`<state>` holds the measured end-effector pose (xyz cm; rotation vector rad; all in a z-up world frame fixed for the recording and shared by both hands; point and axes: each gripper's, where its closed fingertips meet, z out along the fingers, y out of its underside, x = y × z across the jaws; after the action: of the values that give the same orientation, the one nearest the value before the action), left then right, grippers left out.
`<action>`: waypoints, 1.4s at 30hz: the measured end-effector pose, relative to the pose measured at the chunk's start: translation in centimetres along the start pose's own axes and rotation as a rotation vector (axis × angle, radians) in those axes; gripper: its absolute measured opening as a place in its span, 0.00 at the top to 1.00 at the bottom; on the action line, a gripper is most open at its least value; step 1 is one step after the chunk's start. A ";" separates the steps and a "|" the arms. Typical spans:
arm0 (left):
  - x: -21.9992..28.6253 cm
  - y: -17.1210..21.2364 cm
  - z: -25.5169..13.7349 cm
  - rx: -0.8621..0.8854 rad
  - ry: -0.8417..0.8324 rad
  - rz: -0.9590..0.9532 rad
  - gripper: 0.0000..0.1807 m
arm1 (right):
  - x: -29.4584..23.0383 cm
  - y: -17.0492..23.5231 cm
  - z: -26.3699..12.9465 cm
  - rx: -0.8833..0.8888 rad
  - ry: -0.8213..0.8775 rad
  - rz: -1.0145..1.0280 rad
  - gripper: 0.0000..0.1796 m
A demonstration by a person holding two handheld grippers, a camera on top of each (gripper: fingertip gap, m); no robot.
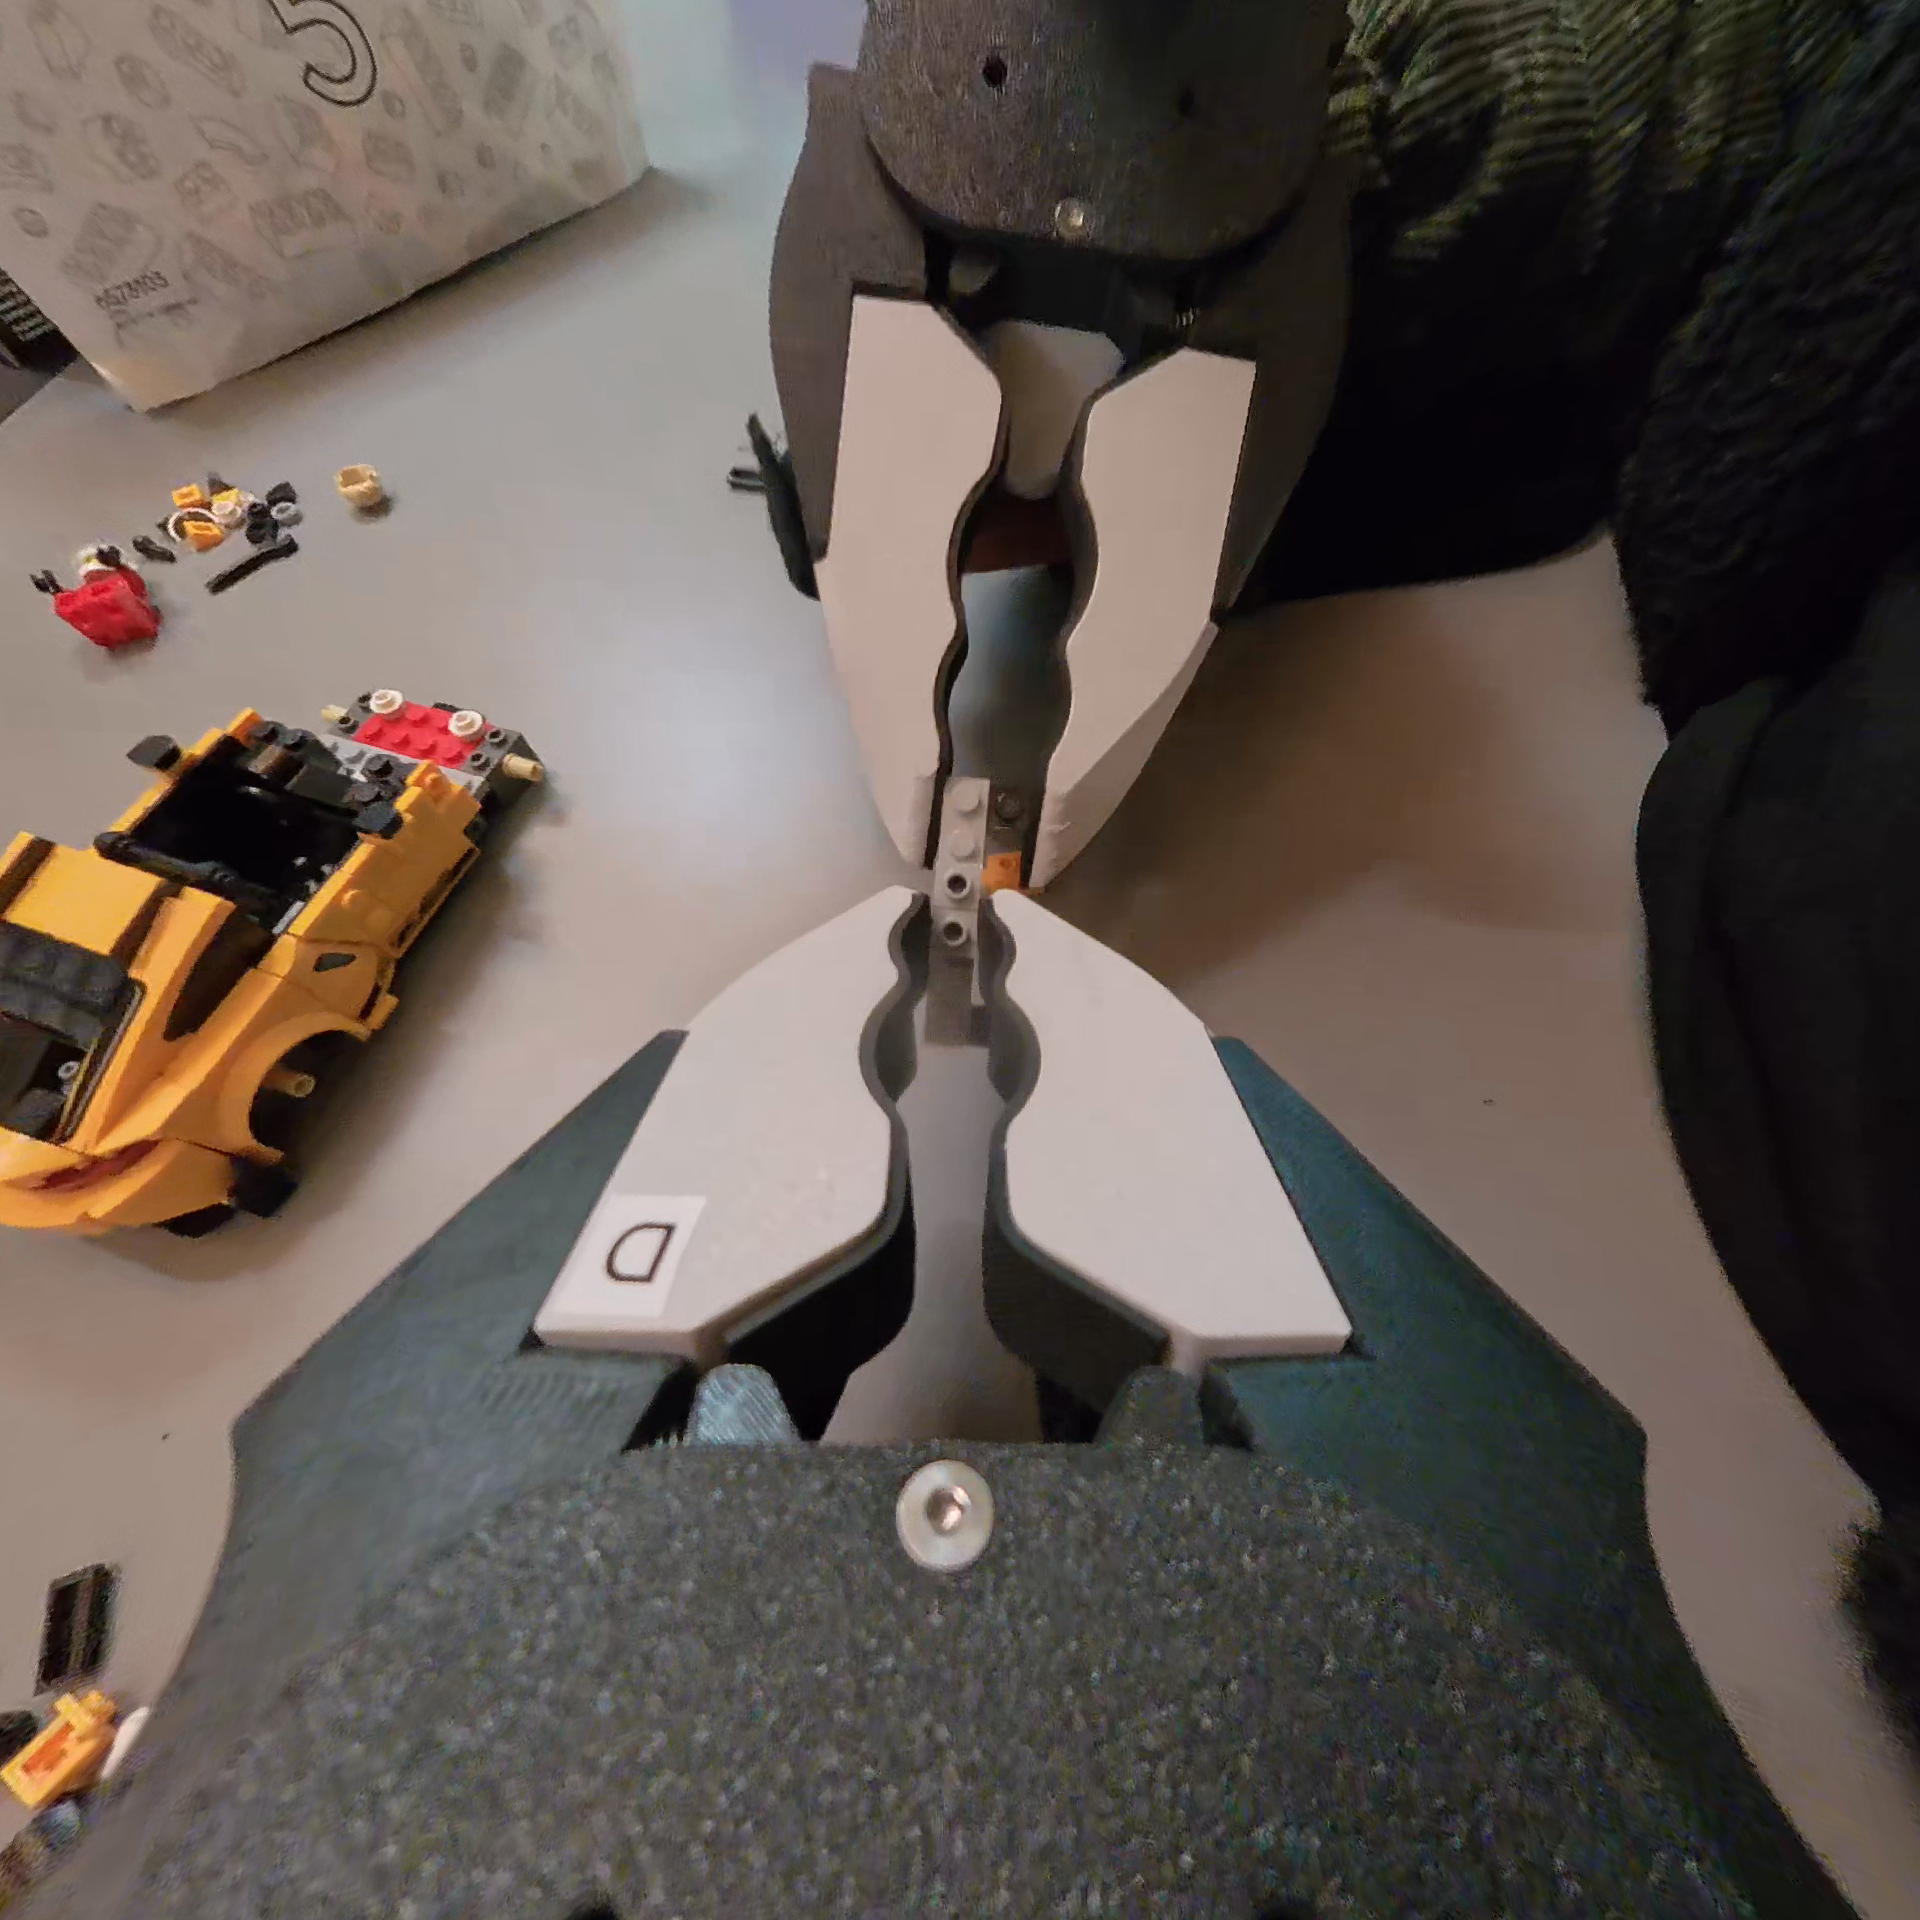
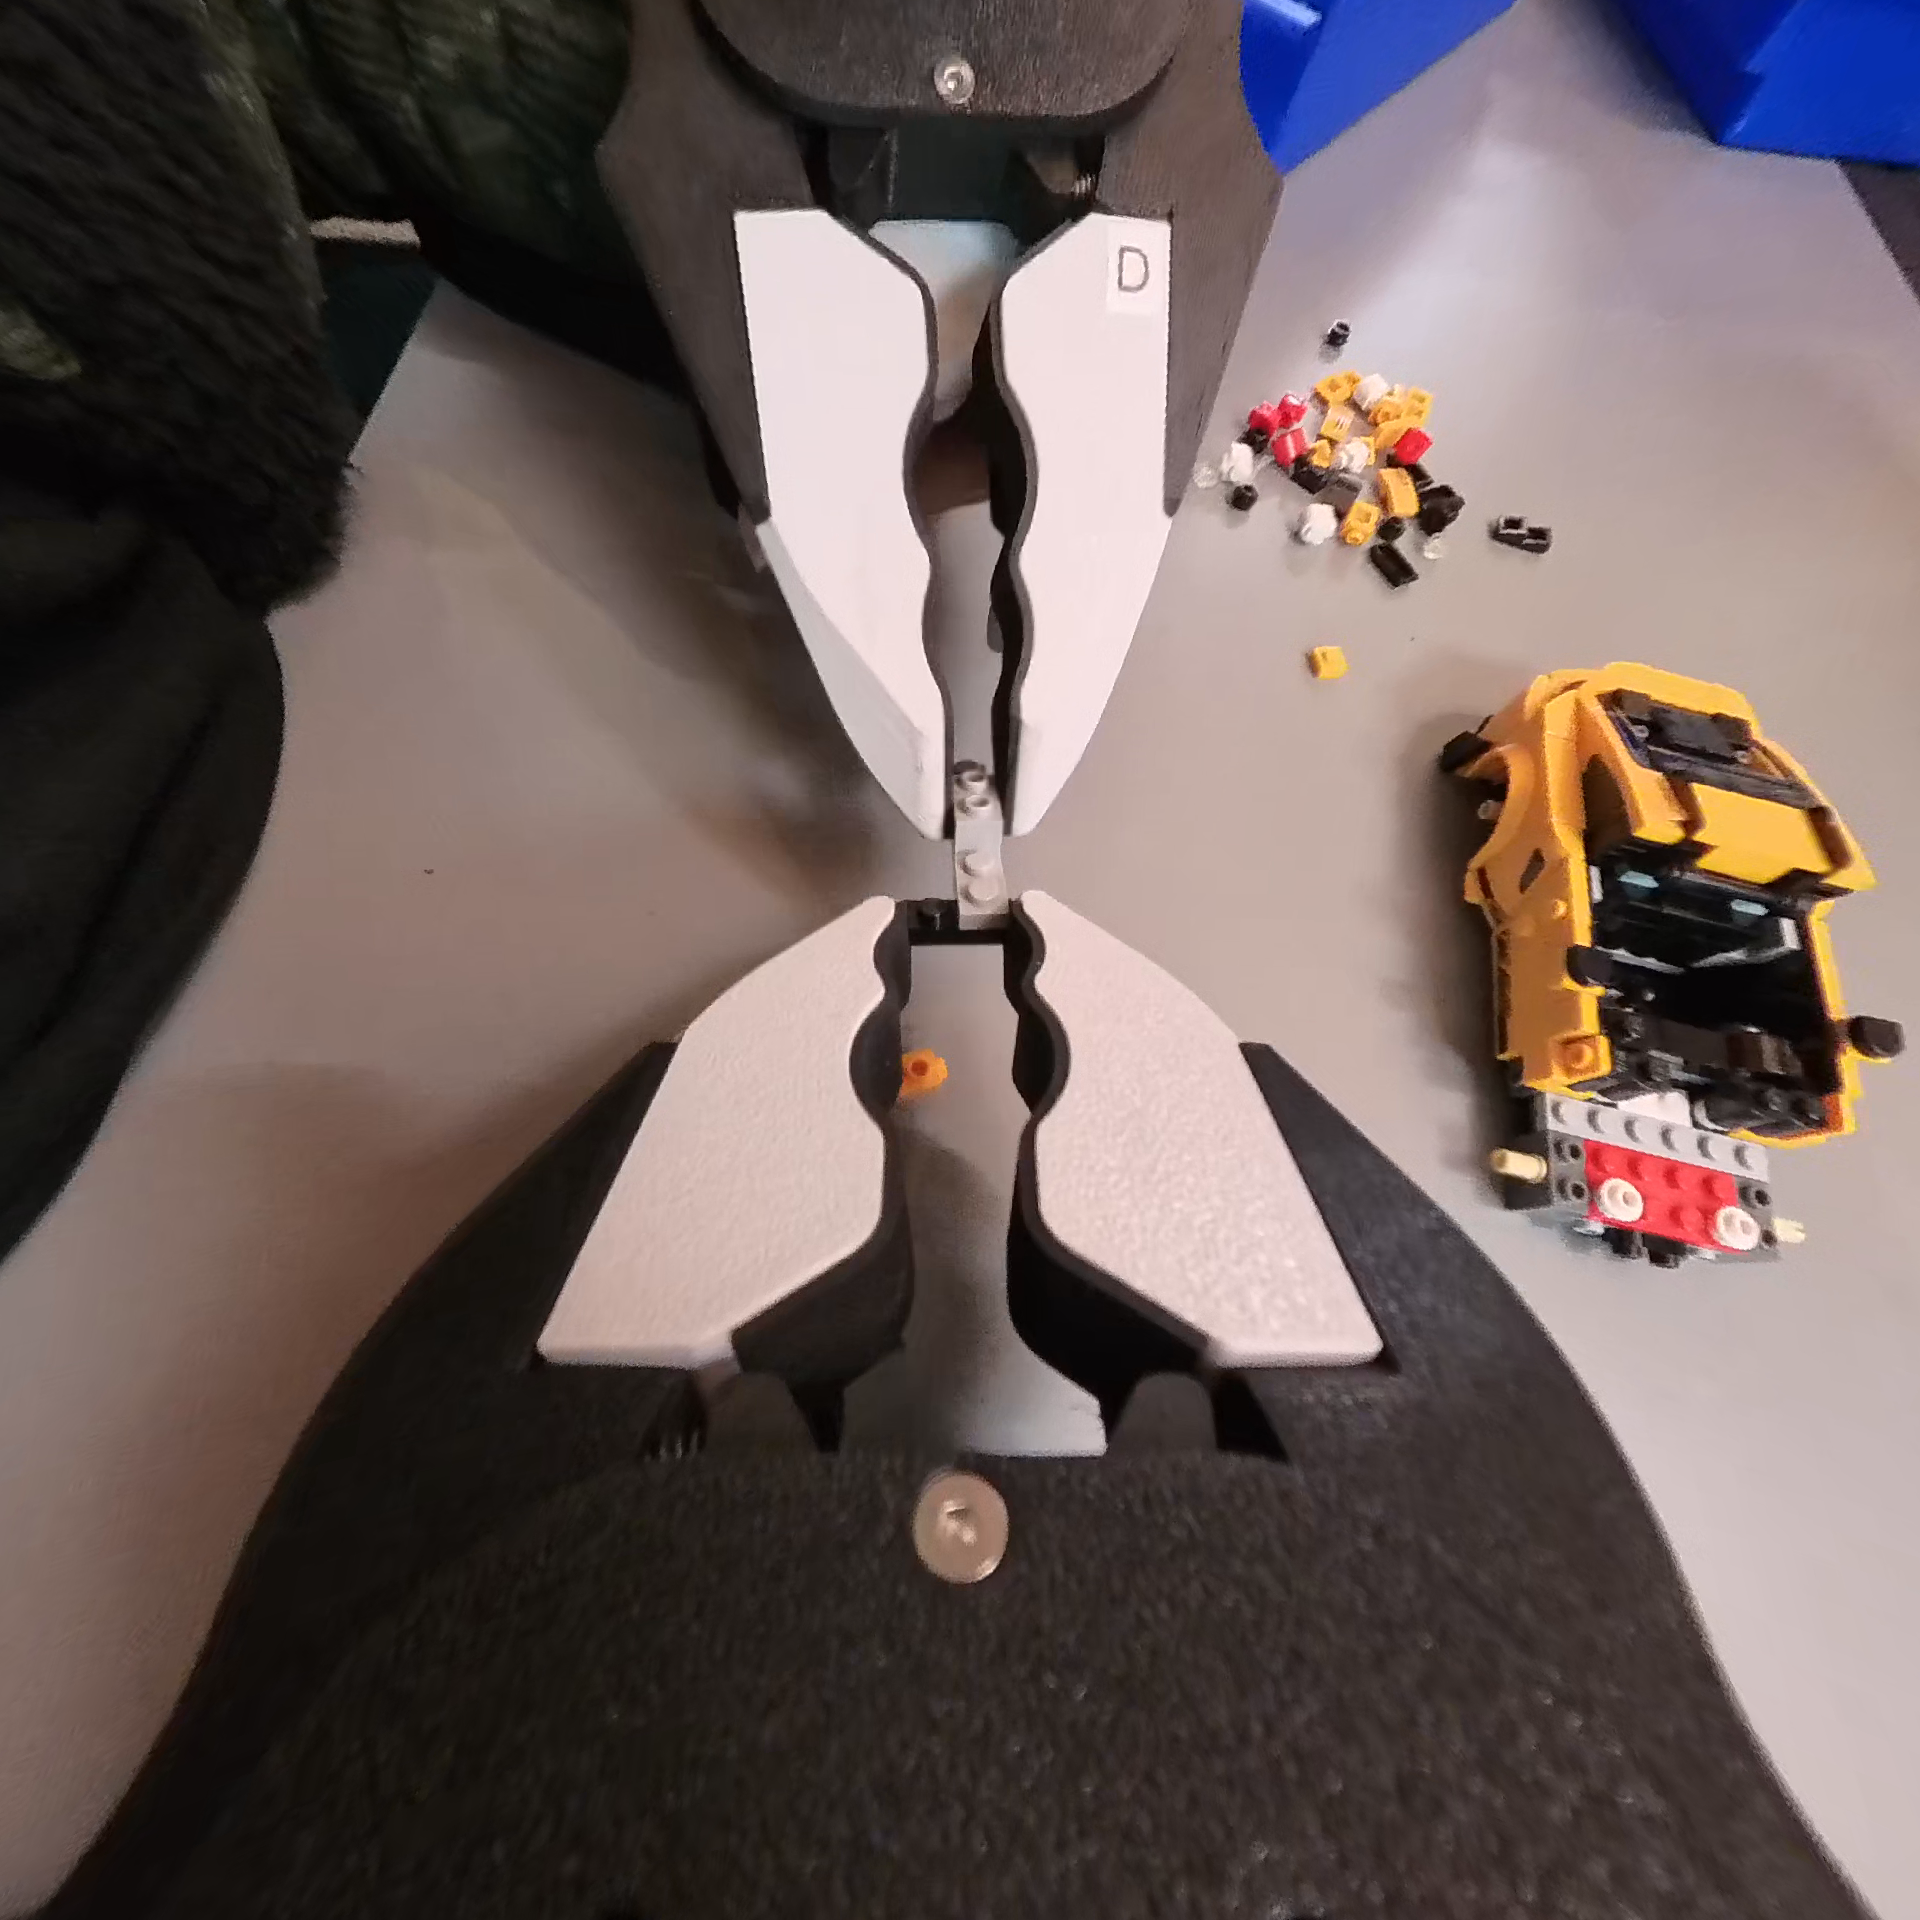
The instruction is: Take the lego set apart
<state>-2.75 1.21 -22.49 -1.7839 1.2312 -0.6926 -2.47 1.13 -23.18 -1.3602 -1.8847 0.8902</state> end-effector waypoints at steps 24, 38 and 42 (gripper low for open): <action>1.3 -1.5 -0.6 0.077 0.063 0.017 0.96 | -1.2 0.0 1.1 -0.061 -0.024 -0.029 0.90; -1.3 -0.4 -1.0 0.057 -0.001 -0.109 0.96 | 0.5 1.3 -0.3 -0.102 0.034 0.032 0.90; -0.9 1.1 0.3 -0.034 0.010 -0.113 0.96 | 0.9 2.3 -0.8 -0.157 0.034 0.026 0.91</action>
<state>-3.37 1.95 -23.53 -1.8915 1.1625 -0.7492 -0.85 2.65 -24.48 -1.4867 -1.9486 0.7396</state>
